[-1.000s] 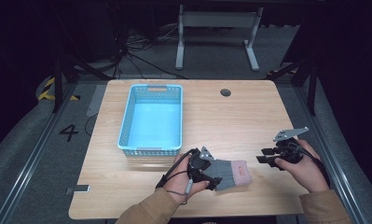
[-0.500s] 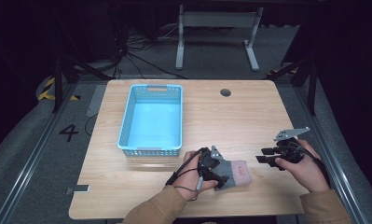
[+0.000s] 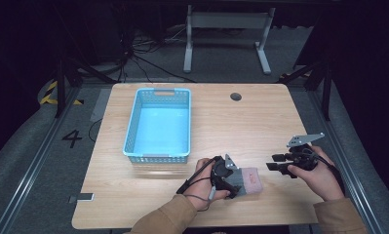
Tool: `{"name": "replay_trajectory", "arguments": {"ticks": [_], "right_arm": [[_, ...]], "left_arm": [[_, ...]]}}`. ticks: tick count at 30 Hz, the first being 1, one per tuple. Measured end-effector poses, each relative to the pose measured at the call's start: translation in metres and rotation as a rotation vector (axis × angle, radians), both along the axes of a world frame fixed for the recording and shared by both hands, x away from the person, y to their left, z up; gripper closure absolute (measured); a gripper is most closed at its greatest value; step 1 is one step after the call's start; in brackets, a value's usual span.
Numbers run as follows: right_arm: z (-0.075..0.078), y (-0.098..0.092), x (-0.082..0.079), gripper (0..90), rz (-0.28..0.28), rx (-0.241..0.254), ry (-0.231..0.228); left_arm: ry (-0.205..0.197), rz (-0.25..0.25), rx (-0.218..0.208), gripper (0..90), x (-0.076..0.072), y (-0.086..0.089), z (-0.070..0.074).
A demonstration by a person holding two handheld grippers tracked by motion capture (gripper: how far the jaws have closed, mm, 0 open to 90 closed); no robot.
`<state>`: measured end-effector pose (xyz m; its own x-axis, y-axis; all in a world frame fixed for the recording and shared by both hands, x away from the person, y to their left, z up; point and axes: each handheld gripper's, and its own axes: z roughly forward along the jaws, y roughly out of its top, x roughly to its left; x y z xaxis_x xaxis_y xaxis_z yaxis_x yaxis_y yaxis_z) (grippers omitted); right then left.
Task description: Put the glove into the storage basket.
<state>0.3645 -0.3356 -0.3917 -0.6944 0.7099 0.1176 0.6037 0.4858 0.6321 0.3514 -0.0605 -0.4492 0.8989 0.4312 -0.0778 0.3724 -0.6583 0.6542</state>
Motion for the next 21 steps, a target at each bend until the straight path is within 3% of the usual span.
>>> {"name": "replay_trajectory", "arguments": {"ticks": [11,21], "right_arm": [[-0.0009,0.0017,-0.0001,52.9,0.011,0.02,0.007],[-0.0004,0.0021,-0.0007,52.9,0.009,0.023,-0.004]], "left_arm": [[-0.025,-0.005,0.024,15.2,-0.0014,-0.0038,-0.0057],[-0.016,0.009,0.04,17.8,-0.0024,-0.0065,-0.0064]]}}
